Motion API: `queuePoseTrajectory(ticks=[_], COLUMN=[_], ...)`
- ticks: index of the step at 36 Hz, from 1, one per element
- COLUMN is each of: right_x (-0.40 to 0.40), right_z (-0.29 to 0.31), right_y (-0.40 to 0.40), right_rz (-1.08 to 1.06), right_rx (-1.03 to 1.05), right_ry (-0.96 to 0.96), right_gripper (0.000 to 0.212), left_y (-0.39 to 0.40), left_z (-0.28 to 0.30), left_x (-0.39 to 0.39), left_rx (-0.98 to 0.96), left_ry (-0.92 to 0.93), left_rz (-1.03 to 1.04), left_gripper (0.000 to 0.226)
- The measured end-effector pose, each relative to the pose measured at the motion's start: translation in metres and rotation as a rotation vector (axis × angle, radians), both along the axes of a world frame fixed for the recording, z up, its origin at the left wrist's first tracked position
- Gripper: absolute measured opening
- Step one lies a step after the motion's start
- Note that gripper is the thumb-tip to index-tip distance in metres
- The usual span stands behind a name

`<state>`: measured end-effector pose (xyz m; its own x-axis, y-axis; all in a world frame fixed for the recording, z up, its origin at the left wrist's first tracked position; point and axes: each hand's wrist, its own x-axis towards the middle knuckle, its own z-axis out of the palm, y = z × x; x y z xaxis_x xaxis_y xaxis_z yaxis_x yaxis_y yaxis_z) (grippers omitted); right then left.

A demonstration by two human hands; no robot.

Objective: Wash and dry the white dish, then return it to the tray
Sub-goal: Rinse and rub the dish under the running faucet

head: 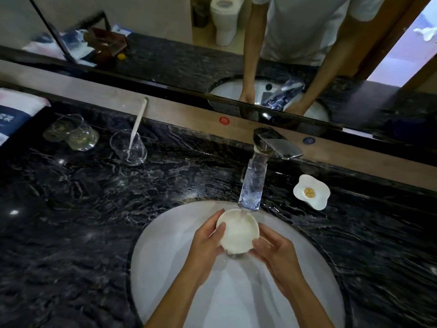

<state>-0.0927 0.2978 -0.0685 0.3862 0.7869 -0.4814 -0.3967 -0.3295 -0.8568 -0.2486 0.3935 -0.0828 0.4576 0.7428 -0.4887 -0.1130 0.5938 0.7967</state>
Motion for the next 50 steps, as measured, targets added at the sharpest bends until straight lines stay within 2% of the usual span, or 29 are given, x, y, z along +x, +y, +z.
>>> queuePoseTrajectory(ticks=[4, 8, 13, 15, 17, 19, 20, 21, 25, 27, 29, 31, 34, 45, 50], right_x=[-0.008, -0.022, -0.041, -0.041, -0.033, -0.022, -0.016, -0.011, 0.005, 0.009, 0.012, 0.014, 0.015, 0.003, 0.001], right_z=[-0.006, -0.003, -0.011, -0.014, -0.013, -0.008, -0.006, -0.003, 0.001, 0.005, 0.008, 0.010, 0.008, 0.005, -0.003], right_y=[-0.003, -0.007, -0.010, -0.012, -0.012, -0.010, -0.008, -0.005, 0.009, 0.017, 0.023, 0.027, 0.029, 0.025, 0.020], right_rz=[0.020, 0.016, -0.015, -0.010, -0.008, 0.007, 0.007, 0.015, 0.205, 0.311, 0.365, 0.403, 0.426, 0.423, 0.432], right_rx=[-0.062, -0.031, -0.055, -0.055, -0.061, -0.054, -0.057, -0.068, -0.138, -0.151, -0.156, -0.151, -0.136, -0.061, -0.065], right_ry=[-0.280, -0.498, -0.599, -0.574, -0.477, -0.362, -0.281, -0.198, 0.044, 0.130, 0.174, 0.176, 0.117, -0.159, -0.157], right_gripper=[0.052, 0.049, 0.046, 0.040, 0.023, 0.007, 0.008, 0.012, 0.054, 0.063, 0.061, 0.062, 0.076, 0.088, 0.099], left_y=[-0.001, -0.002, 0.000, 0.003, 0.005, 0.007, 0.007, 0.007, 0.005, 0.005, 0.005, 0.006, 0.007, 0.018, 0.019], left_z=[-0.003, 0.000, -0.005, -0.004, 0.000, 0.001, 0.001, 0.004, 0.008, 0.009, 0.011, 0.015, 0.018, 0.023, 0.021], left_x=[0.006, 0.015, 0.029, 0.031, 0.029, 0.026, 0.024, 0.022, 0.020, 0.020, 0.018, 0.015, 0.012, 0.012, 0.009], left_rx=[-0.219, -0.421, -0.538, -0.484, -0.405, -0.377, -0.370, -0.355, -0.254, -0.237, -0.232, -0.232, -0.230, -0.237, -0.282], left_ry=[-0.022, -0.073, -0.106, -0.076, -0.053, -0.070, -0.083, -0.094, -0.110, -0.115, -0.121, -0.122, -0.126, -0.069, -0.056], left_rz=[0.001, -0.113, -0.093, -0.081, -0.115, -0.173, -0.197, -0.210, -0.234, -0.230, -0.239, -0.249, -0.254, -0.240, -0.288], left_gripper=[0.036, 0.064, 0.088, 0.071, 0.043, 0.032, 0.033, 0.034, 0.040, 0.044, 0.044, 0.043, 0.037, 0.029, 0.033])
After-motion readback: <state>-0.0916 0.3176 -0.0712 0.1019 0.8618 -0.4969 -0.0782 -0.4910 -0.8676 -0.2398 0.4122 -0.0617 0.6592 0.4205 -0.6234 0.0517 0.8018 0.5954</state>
